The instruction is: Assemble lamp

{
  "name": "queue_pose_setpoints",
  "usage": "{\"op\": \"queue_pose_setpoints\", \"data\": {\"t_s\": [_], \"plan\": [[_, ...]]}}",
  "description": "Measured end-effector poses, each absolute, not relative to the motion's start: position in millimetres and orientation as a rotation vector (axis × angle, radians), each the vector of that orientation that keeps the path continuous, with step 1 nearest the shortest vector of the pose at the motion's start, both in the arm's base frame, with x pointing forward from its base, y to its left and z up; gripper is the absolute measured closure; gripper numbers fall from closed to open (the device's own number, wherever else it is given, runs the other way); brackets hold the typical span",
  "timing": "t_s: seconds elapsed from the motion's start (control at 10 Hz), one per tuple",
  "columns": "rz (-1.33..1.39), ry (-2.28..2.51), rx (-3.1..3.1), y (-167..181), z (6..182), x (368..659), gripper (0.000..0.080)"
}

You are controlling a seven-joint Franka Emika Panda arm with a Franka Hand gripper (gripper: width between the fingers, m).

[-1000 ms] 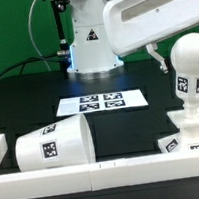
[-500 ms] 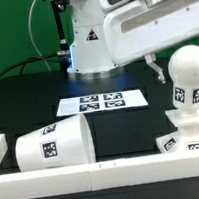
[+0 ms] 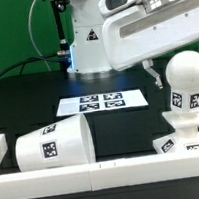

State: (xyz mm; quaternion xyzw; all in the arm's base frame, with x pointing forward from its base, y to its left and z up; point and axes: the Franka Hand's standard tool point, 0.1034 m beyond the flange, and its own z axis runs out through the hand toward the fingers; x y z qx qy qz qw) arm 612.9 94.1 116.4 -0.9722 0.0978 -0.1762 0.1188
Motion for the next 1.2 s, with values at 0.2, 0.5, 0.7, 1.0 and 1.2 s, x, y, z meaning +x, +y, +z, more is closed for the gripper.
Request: {"op": "queue_pose_setpoints", "data": {"t_s": [0.2, 0.5, 0.7, 1.0, 1.2], "plan": [[-0.494, 0.284, -2.842, 94.9, 115.2, 611.5, 0.0125], [-0.251, 0.155, -2.928, 84.9, 126.1, 610.6, 0.0101], [-0.065, 0.094, -2.944, 84.5, 125.8, 608.5, 0.01], [0.177, 0.074, -2.916, 89.8, 120.3, 598.7, 0.01], [0.182, 0.076, -2.91, 89.6, 120.7, 608.2, 0.01]]}}
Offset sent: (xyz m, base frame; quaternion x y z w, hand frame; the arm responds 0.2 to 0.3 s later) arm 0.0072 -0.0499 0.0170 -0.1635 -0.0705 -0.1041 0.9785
